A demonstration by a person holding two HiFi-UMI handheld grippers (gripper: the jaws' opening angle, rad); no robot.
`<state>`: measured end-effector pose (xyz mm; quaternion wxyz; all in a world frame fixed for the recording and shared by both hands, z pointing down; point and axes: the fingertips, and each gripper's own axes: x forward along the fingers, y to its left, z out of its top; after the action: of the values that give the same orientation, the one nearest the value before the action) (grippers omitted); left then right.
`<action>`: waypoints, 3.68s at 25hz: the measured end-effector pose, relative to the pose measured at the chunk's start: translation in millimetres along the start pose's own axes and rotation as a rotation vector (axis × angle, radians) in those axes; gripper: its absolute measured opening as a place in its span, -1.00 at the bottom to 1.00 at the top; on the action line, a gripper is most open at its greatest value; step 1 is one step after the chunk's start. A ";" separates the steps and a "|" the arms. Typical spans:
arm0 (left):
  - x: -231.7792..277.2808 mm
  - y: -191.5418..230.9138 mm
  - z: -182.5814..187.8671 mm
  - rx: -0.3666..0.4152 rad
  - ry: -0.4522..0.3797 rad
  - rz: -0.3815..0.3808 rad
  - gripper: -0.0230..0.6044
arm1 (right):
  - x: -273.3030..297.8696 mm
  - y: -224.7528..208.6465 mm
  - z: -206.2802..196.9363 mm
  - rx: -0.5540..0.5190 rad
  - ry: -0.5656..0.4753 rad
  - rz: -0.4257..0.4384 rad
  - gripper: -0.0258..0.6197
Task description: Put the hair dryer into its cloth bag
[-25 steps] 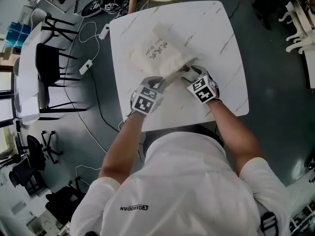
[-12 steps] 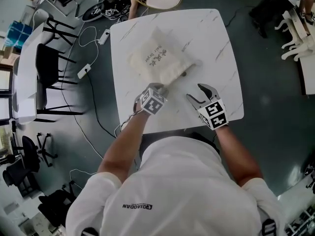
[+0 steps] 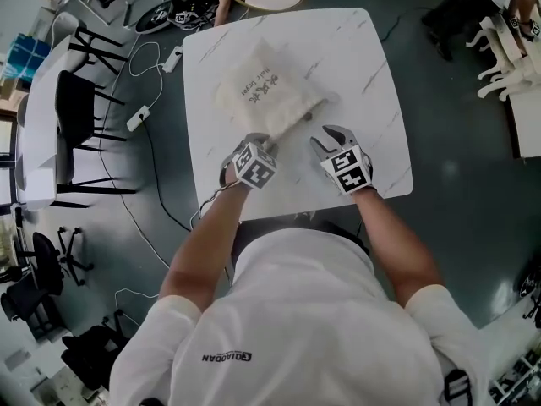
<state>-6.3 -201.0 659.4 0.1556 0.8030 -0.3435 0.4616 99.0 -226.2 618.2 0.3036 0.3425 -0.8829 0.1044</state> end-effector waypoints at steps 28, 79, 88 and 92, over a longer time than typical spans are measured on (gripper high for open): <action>-16.9 29.8 39.8 -0.260 -0.165 -0.077 -0.76 | 123.9 -15.8 45.8 -0.078 0.034 0.063 -0.51; -320.9 -63.8 -162.2 -0.416 -0.490 -0.207 -0.84 | -165.9 316.0 82.5 0.316 -0.247 0.098 -0.86; -346.1 -98.3 -164.4 -0.379 -0.510 -0.224 -0.84 | -207.7 331.4 79.2 0.287 -0.253 0.056 -0.86; -349.6 -117.3 -152.4 -0.367 -0.522 -0.206 -0.84 | -218.4 322.4 72.9 0.264 -0.239 0.063 -0.86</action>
<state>-139.6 112.0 450.8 0.2501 0.8833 -0.3659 0.1528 -23.4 103.1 435.3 0.1453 0.3616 -0.9016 0.1875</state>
